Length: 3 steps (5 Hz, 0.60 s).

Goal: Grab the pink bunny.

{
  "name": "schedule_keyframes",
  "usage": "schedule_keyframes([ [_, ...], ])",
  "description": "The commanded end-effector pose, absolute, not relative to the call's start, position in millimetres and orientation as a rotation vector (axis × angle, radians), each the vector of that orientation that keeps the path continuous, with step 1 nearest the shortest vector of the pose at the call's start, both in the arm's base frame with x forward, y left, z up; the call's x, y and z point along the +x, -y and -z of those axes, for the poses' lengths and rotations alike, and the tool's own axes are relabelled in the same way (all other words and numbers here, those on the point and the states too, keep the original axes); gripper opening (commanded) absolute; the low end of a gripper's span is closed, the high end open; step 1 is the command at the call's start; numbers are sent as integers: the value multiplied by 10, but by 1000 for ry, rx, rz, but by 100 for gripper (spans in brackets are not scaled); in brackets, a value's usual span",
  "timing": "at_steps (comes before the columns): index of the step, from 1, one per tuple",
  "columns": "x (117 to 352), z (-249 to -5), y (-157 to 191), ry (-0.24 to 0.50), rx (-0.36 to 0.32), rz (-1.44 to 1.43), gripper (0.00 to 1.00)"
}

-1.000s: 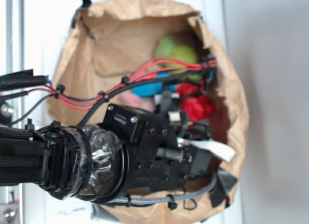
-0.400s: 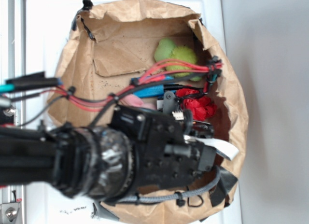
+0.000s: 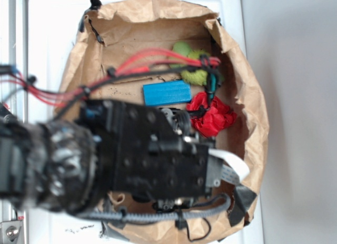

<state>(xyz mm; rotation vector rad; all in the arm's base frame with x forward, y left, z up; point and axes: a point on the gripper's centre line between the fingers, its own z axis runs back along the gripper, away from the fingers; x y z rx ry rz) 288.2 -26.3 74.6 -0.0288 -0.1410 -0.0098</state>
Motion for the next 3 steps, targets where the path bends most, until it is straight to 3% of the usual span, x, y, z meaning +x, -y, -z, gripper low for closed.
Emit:
schedule_keyframes([
  [1,3057,-1697,-196,187,-149,-46,0],
  [2,3134,-1971,-392,161,-192,-62,0],
  [3,3126,-2114,-420,165,-190,-45,0],
])
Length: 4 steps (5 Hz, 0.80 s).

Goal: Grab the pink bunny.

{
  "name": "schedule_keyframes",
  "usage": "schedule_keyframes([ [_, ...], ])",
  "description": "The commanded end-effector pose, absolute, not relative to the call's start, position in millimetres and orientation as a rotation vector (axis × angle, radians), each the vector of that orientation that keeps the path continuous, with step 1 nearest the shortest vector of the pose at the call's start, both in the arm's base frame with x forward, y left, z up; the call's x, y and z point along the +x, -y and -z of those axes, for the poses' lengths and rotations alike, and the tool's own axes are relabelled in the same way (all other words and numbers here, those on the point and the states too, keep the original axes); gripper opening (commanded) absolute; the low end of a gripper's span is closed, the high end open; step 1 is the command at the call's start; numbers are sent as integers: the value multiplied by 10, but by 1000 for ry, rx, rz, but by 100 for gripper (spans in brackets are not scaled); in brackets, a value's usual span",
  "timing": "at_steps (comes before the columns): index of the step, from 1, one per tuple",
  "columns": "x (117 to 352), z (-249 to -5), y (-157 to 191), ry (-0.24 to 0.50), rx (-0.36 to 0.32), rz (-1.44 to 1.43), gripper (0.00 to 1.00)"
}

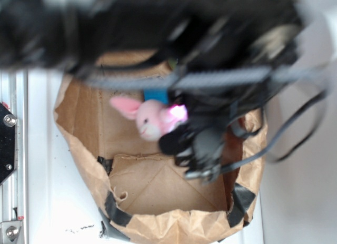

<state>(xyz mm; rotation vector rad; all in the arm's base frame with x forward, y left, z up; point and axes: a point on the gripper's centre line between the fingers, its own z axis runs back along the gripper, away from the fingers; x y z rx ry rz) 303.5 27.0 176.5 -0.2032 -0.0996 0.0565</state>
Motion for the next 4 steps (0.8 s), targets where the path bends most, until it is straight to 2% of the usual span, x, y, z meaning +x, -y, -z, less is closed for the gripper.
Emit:
schedule_keyframes([
  [1,3012,-2160,-415,256,-160,-54,0],
  [3,2980,-2081,-337,337,-111,-99,0],
  [4,3002,-2019,-270,390,-129,-139,0],
])
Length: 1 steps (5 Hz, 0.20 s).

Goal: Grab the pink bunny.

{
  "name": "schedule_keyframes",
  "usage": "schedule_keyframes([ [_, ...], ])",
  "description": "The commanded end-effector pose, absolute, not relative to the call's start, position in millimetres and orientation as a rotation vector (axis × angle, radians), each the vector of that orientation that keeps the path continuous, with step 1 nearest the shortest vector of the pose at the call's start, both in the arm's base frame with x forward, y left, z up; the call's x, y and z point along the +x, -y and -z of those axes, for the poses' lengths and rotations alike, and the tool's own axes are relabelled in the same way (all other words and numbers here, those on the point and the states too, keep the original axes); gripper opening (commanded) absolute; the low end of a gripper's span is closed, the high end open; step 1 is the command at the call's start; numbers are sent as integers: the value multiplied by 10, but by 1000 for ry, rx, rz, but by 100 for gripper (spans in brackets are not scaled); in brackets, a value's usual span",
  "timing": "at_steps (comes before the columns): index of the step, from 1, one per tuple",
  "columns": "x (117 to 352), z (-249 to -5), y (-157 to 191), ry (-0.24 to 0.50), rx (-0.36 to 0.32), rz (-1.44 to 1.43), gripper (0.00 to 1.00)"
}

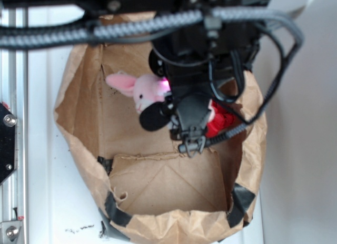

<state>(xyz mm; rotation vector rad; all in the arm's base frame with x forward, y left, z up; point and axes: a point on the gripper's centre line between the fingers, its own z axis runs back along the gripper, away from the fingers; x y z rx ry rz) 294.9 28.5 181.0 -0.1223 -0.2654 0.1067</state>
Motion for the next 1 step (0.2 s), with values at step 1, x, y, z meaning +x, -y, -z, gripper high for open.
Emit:
schedule_keyframes([
  [1,3040,-1942,-180,484,-149,-184,0],
])
